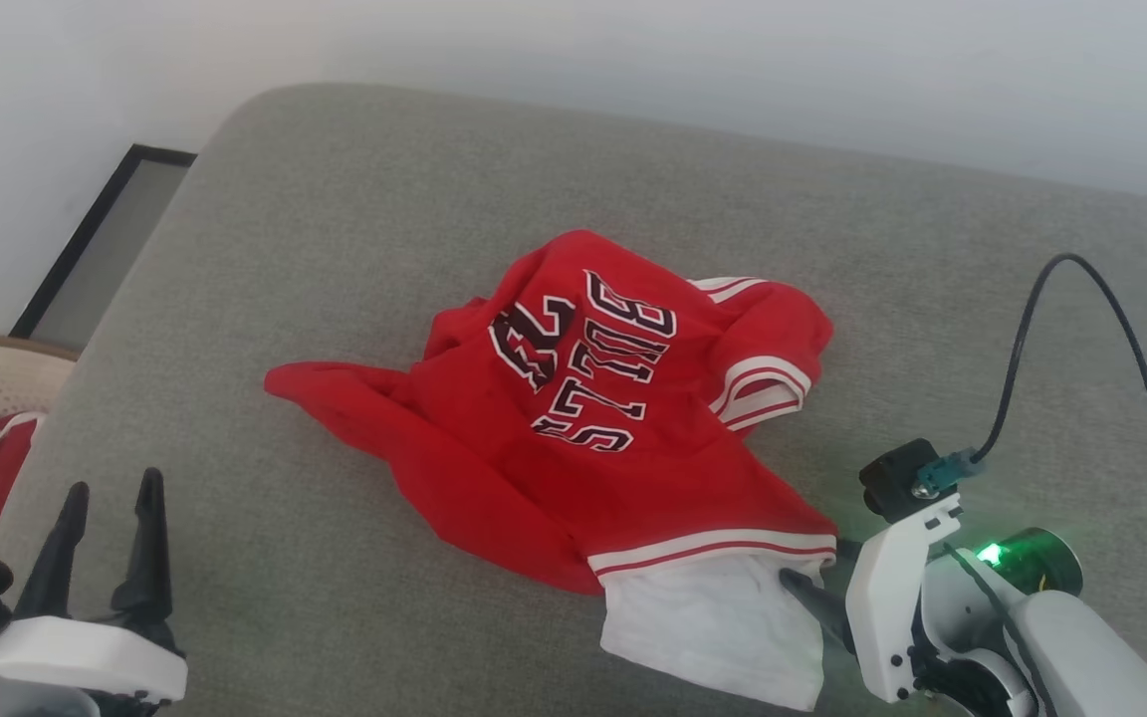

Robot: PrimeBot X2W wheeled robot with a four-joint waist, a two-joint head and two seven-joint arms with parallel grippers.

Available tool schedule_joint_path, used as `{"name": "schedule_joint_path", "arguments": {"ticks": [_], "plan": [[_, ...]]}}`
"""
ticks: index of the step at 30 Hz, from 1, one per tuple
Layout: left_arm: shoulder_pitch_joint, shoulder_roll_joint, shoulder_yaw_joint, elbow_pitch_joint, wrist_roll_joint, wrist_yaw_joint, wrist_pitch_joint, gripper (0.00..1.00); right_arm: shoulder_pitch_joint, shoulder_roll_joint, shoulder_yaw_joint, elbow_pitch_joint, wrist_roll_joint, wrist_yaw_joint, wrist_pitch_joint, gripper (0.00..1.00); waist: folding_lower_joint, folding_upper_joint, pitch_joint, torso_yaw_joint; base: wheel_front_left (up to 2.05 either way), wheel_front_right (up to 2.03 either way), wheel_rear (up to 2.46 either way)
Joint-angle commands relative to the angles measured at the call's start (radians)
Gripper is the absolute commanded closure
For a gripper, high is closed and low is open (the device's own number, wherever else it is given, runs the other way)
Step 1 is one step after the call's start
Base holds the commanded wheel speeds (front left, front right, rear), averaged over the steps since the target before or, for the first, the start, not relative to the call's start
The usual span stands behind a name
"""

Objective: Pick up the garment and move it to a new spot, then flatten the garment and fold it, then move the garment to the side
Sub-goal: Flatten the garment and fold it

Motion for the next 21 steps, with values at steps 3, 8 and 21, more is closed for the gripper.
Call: {"name": "schedule_joint_path", "arguments": {"ticks": [3,8,21], "plan": [[-0.029,-0.034,0.021,0.016,0.029,-0.020,-0.004,0.00,0.022,0.024,-0.008,0.017,-0.020,0.000,0.063,0.00,0.0000,0.0000,0.020,0.021,0.00,0.00,0.00],[-0.045,-0.062,0.040,0.033,0.062,-0.037,-0.004,0.00,0.018,0.036,0.030,0.030,-0.045,0.001,0.075,1.00,0.0000,0.0000,0.021,0.030,0.00,0.00,0.00],[-0.026,-0.072,0.083,0.033,0.099,-0.055,-0.004,0.00,-0.036,-0.063,-0.056,-0.030,-0.052,0.000,0.072,1.00,0.0000,0.0000,-0.010,-0.020,0.00,0.00,0.00]]}}
